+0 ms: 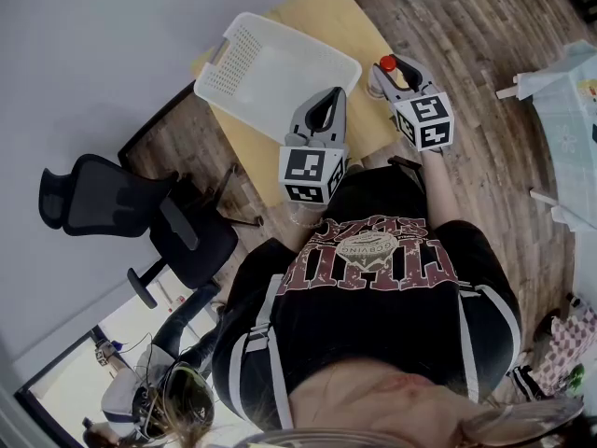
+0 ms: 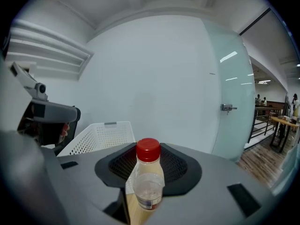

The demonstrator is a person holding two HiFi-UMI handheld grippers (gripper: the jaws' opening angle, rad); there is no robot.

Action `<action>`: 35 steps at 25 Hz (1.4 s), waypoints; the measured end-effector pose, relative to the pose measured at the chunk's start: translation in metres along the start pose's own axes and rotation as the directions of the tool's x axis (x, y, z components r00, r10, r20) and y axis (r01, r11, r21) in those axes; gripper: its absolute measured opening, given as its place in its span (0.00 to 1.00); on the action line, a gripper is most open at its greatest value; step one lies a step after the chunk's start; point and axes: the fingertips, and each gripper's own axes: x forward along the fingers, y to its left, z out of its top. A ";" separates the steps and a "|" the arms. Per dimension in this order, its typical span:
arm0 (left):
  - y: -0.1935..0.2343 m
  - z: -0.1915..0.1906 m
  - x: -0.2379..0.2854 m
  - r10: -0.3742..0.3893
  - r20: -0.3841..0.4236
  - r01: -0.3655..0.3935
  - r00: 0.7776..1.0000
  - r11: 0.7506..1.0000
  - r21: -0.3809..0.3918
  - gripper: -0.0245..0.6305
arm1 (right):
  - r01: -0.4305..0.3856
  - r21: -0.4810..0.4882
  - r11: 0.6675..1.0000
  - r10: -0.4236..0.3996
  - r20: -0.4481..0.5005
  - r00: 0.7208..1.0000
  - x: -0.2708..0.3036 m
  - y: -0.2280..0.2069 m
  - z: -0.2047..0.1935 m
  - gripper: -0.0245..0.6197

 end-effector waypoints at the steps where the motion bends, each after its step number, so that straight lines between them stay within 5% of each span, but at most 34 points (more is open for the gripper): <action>1: 0.000 0.000 0.001 0.001 0.000 -0.001 1.000 1.000 0.000 0.11 | -0.002 0.000 1.000 0.002 -0.007 1.000 0.002 -0.001 -0.005 0.28; 35: 0.025 -0.002 0.006 0.048 -0.013 -0.048 0.999 0.999 -0.020 0.11 | -0.030 0.022 0.999 0.033 -0.131 0.991 0.039 0.002 -0.071 0.28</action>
